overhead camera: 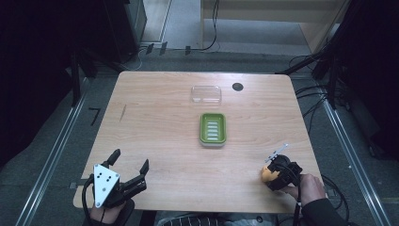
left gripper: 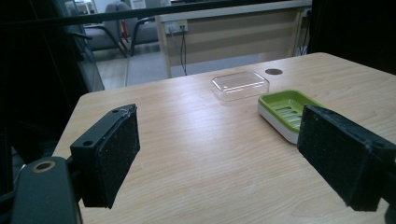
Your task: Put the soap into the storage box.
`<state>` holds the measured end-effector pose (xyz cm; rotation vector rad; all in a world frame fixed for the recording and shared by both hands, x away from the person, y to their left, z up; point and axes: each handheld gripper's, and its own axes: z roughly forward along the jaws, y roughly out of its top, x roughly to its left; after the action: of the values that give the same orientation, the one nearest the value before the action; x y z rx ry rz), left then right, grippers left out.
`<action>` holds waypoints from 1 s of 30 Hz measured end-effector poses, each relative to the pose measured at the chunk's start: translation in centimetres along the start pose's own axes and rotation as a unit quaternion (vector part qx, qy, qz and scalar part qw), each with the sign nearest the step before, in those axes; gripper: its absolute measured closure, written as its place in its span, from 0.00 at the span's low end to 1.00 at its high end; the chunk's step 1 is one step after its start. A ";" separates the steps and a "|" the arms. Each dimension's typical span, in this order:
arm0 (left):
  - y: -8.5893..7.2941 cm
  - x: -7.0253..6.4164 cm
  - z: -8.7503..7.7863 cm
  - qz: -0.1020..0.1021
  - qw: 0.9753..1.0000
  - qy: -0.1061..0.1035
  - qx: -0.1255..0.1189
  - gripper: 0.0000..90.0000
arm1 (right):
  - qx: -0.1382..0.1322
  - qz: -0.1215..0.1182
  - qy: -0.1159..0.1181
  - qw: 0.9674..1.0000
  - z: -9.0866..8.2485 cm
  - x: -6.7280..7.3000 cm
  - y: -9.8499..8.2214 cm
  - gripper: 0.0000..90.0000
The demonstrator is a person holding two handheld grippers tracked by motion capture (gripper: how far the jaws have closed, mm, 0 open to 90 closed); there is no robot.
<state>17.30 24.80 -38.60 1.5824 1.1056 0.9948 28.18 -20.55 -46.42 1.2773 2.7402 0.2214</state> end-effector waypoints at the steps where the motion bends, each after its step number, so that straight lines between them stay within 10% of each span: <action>1: 0.0 0.0 0.0 0.000 1.000 0.000 0.000 0.15 | -0.001 0.002 0.000 1.000 0.0 0.0 0.0 0.45; 30: 0.0 0.0 0.0 0.001 1.000 0.000 0.001 0.15 | -0.043 0.001 -0.010 0.999 -0.8 -0.1 1.1 0.44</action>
<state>17.33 24.76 -38.61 1.5849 1.1050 0.9956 28.90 -19.98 -45.42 1.2526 2.6809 0.3209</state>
